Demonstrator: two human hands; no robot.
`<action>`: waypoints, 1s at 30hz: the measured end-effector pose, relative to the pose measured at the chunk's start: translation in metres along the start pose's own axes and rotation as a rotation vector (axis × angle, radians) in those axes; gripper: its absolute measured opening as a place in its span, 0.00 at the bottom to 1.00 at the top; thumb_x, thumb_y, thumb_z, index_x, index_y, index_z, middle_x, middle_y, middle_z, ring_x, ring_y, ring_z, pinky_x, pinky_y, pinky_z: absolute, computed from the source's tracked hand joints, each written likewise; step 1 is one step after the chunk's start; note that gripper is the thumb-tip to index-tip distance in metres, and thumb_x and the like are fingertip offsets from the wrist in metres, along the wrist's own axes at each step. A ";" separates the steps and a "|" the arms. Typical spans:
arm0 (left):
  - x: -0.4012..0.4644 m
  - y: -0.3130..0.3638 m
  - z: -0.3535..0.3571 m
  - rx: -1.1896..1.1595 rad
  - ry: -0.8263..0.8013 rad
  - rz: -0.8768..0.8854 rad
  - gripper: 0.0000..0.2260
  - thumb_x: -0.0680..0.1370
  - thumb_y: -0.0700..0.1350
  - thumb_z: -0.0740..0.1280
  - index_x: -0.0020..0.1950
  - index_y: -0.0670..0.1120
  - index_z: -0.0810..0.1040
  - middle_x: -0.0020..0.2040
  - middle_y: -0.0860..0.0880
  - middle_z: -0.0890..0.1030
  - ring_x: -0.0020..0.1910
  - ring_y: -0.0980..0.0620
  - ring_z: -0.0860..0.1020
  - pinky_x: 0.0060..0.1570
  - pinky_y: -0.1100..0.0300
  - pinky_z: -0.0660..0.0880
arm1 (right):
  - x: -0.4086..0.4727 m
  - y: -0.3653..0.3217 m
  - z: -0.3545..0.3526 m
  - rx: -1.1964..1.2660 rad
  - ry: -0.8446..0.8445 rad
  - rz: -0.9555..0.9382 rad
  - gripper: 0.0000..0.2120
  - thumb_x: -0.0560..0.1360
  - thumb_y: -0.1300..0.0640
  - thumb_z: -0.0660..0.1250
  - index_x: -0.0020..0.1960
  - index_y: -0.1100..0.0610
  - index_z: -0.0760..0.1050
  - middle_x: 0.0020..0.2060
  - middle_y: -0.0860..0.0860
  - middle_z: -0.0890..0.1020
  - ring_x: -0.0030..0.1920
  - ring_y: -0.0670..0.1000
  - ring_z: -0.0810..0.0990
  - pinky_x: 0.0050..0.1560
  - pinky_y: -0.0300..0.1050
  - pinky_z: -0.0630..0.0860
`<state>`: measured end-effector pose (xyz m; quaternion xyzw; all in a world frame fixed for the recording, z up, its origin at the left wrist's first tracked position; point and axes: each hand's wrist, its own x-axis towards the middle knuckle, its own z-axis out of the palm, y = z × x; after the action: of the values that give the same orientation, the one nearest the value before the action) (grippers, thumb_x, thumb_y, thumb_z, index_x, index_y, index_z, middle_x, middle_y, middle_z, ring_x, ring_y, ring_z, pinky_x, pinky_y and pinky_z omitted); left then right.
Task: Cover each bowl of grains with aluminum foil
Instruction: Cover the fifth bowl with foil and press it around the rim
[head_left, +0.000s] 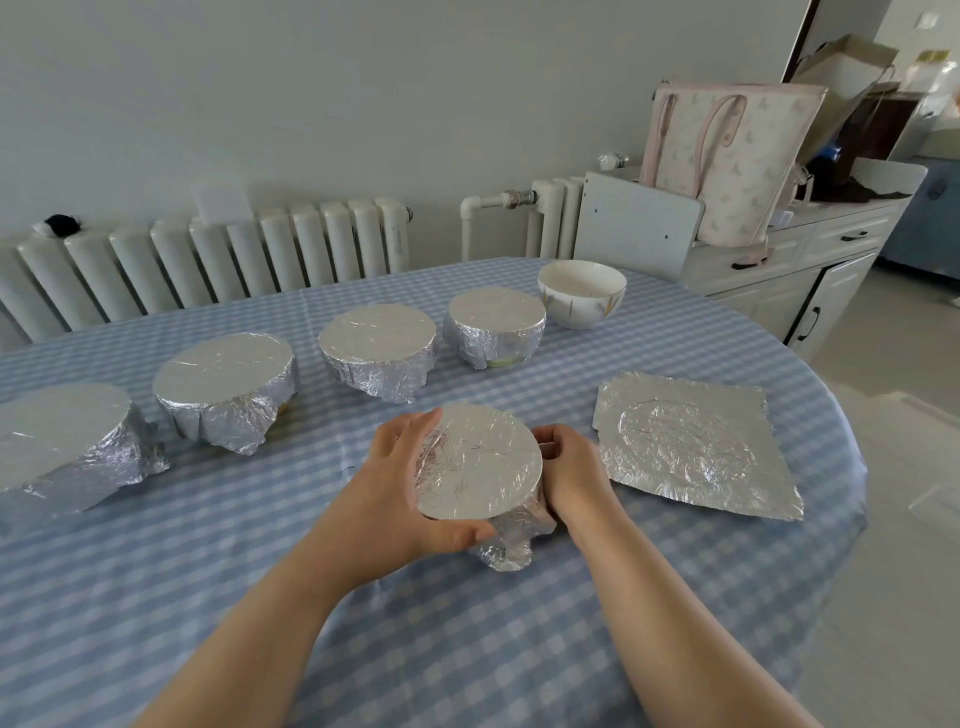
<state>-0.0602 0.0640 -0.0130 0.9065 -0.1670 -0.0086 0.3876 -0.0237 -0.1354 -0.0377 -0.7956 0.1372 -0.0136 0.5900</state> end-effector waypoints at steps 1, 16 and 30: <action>-0.001 0.001 0.001 -0.007 0.013 -0.003 0.57 0.53 0.74 0.72 0.77 0.60 0.53 0.69 0.65 0.55 0.65 0.65 0.63 0.58 0.70 0.60 | 0.000 0.000 -0.002 -0.073 0.026 -0.047 0.07 0.75 0.62 0.66 0.43 0.50 0.75 0.38 0.44 0.80 0.42 0.49 0.80 0.39 0.41 0.74; -0.011 0.024 0.041 0.044 0.234 -0.164 0.57 0.56 0.79 0.62 0.78 0.55 0.48 0.79 0.53 0.44 0.77 0.45 0.55 0.70 0.46 0.64 | -0.020 -0.003 -0.015 0.270 -0.041 -0.118 0.21 0.83 0.47 0.53 0.41 0.44 0.82 0.42 0.43 0.86 0.47 0.42 0.83 0.54 0.42 0.78; -0.006 0.013 0.034 -0.028 0.207 -0.166 0.58 0.54 0.77 0.70 0.77 0.58 0.50 0.75 0.50 0.58 0.73 0.50 0.61 0.70 0.46 0.66 | -0.030 0.017 -0.002 0.322 0.112 -0.100 0.13 0.79 0.48 0.64 0.46 0.57 0.77 0.38 0.49 0.83 0.40 0.47 0.82 0.41 0.45 0.77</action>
<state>-0.0745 0.0336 -0.0287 0.9077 -0.0503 0.0508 0.4134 -0.0560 -0.1346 -0.0490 -0.6948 0.1262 -0.1089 0.6997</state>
